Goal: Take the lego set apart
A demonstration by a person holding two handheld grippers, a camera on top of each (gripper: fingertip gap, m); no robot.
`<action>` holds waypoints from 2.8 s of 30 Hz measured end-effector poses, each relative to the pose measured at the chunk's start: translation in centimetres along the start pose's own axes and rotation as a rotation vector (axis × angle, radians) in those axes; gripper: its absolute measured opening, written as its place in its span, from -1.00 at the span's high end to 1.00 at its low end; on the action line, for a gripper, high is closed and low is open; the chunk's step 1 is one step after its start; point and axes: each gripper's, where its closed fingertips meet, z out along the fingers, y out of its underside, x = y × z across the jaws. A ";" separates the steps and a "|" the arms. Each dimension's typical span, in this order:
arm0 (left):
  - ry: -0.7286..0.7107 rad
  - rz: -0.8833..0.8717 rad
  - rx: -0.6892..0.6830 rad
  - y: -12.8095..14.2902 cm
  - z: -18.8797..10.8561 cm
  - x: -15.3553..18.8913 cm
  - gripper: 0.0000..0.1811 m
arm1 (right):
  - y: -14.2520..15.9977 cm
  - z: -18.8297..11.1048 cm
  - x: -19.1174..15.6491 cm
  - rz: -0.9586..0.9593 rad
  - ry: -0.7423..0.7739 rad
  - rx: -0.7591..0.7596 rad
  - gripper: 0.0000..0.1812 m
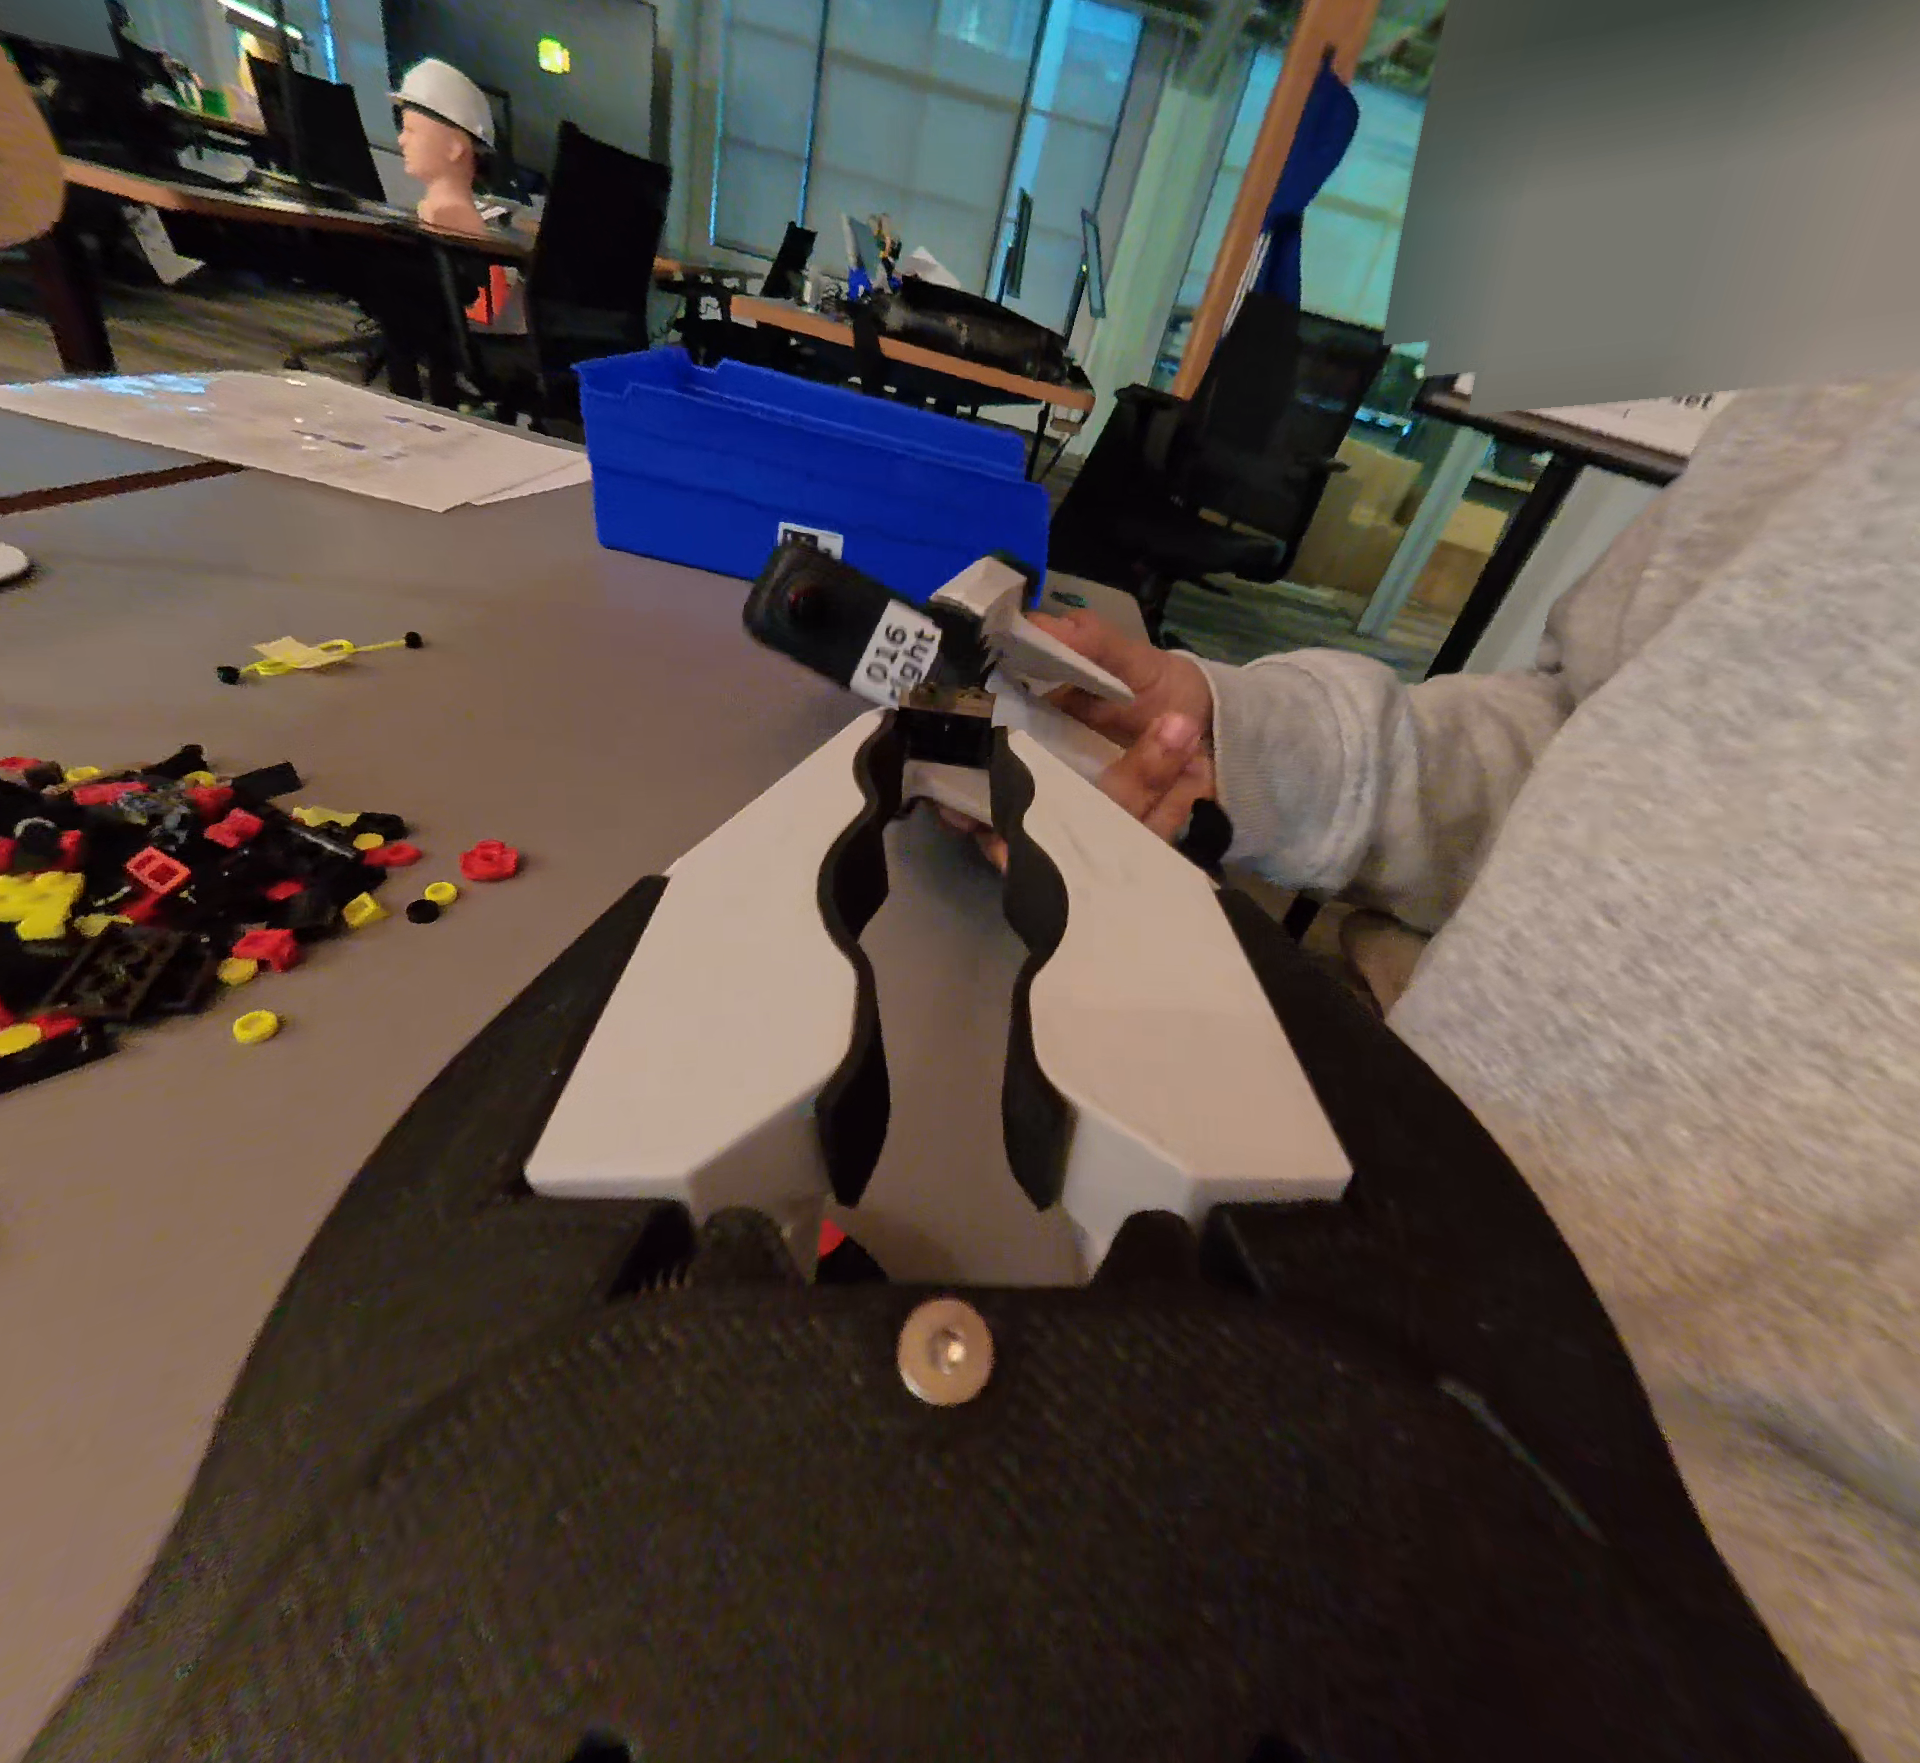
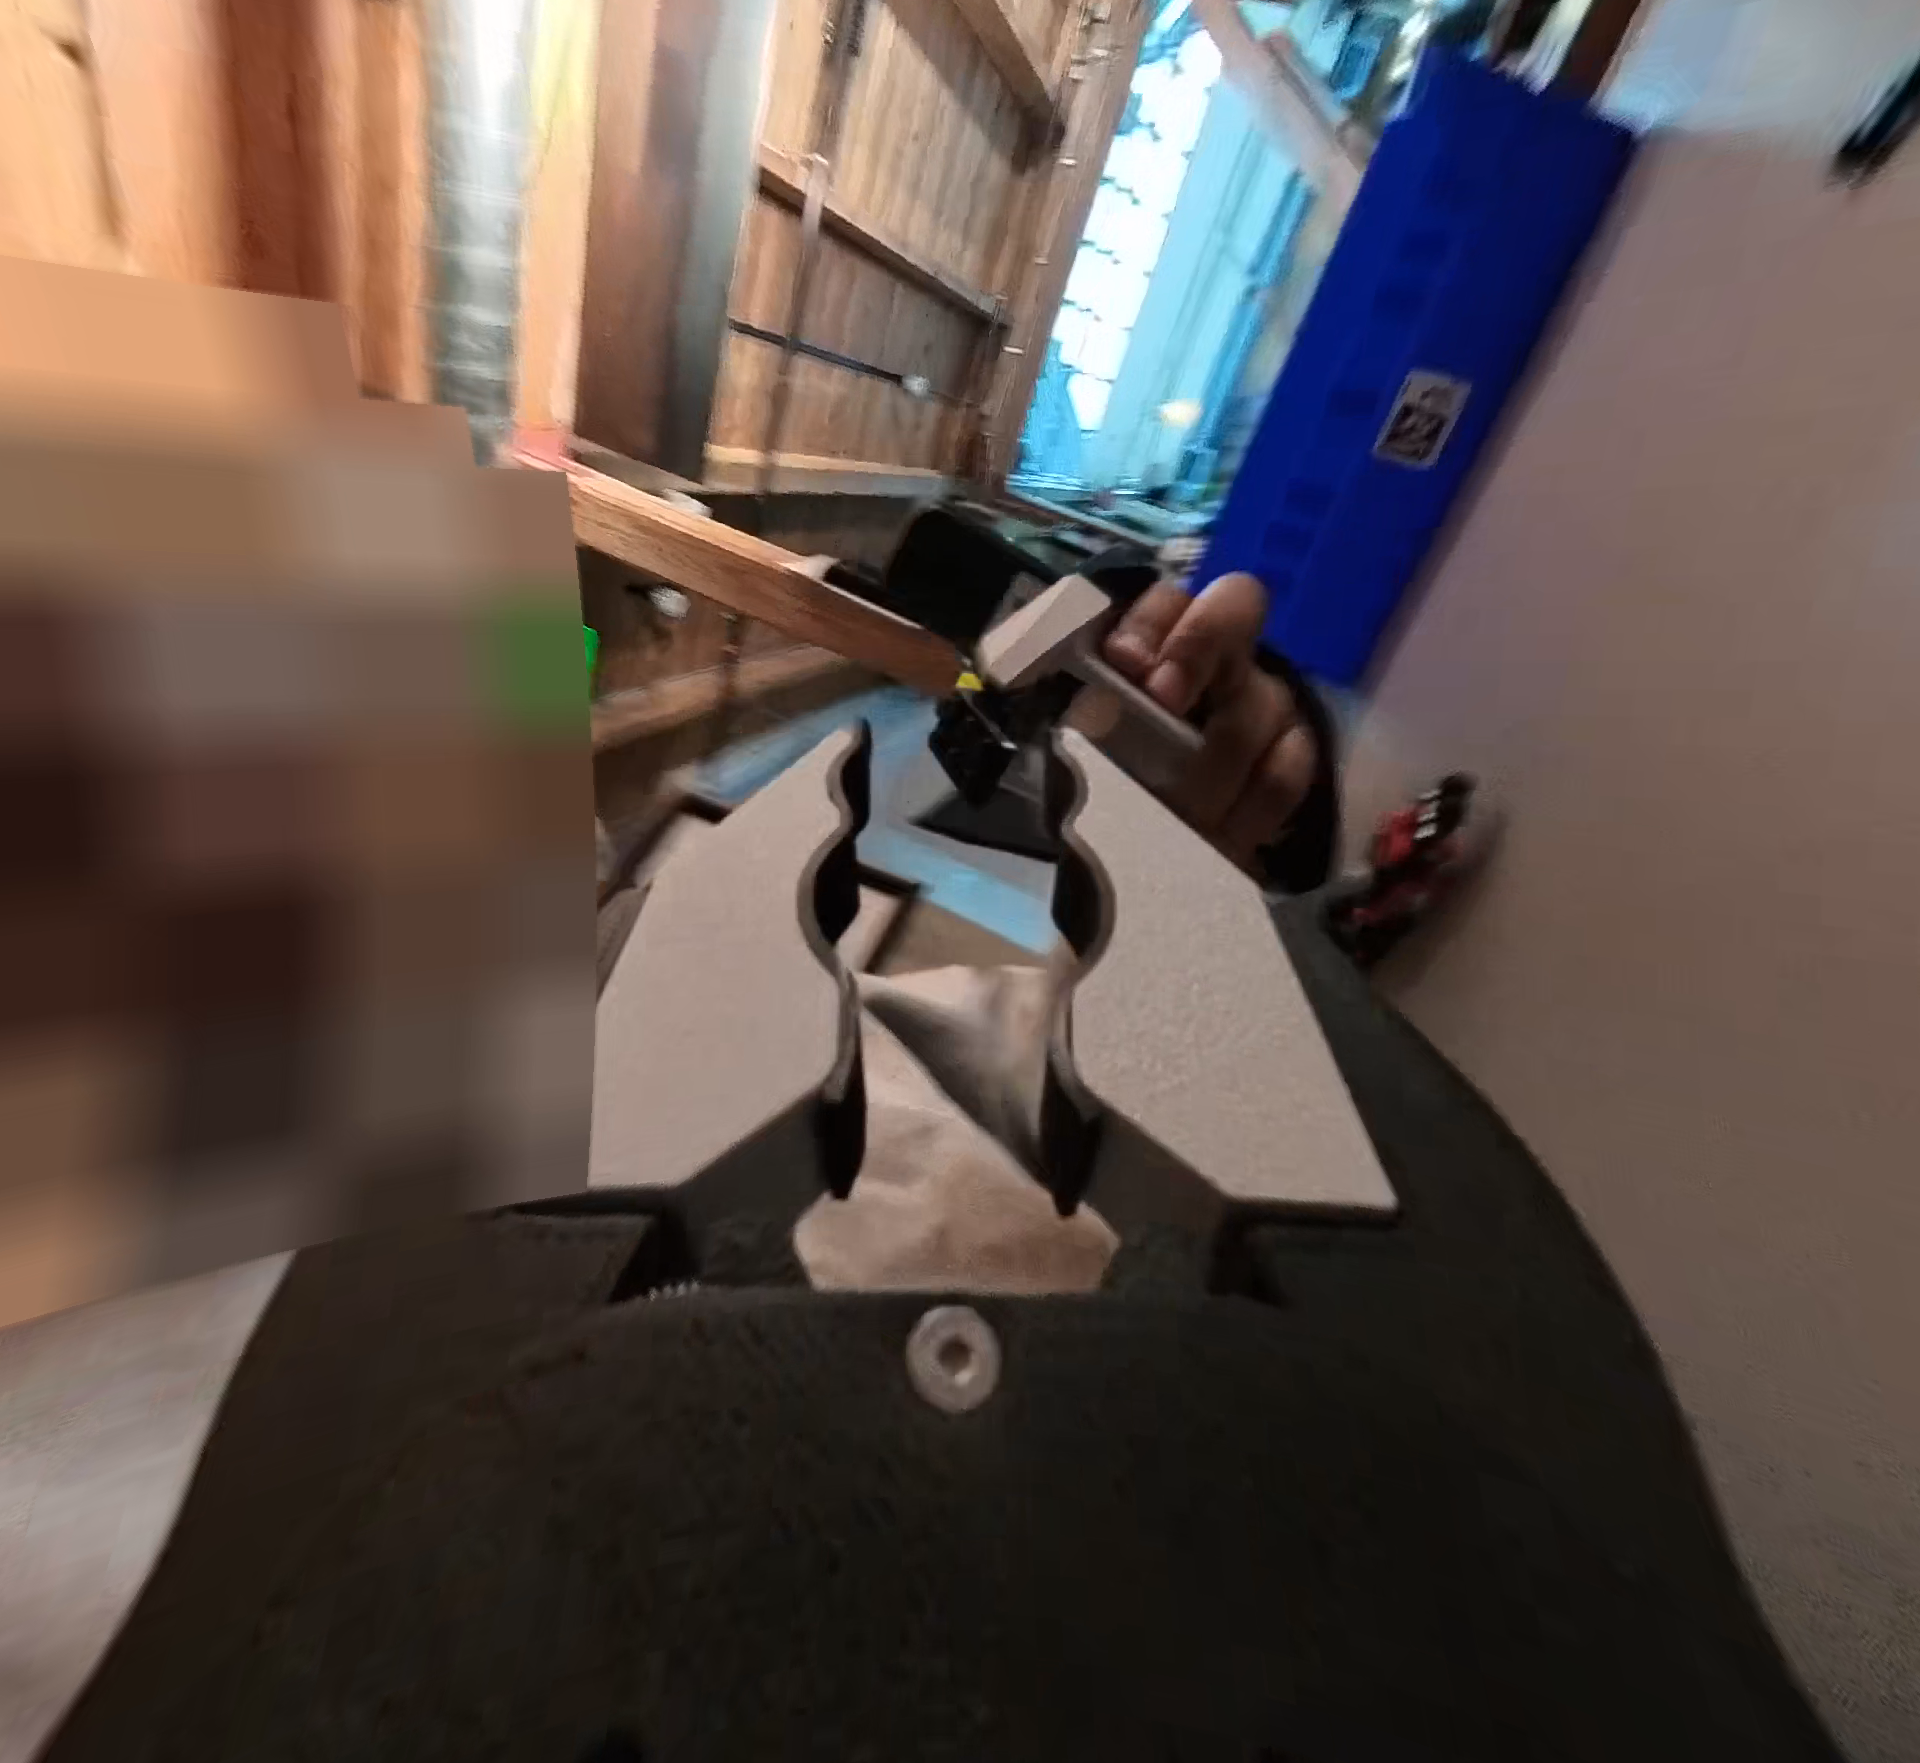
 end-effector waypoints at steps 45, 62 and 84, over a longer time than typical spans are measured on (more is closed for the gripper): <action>0.189 -0.343 0.024 0.1 0.8 1.0 0.85 | 0.6 1.0 -1.2 -0.796 0.322 -0.095 0.71; 0.210 -0.357 0.010 0.9 1.5 1.5 0.92 | 0.3 1.1 -1.4 -0.728 0.286 -0.047 0.86; 0.195 -0.398 0.042 0.4 1.3 1.0 0.85 | 0.8 1.4 -1.0 -0.741 0.290 -0.079 0.86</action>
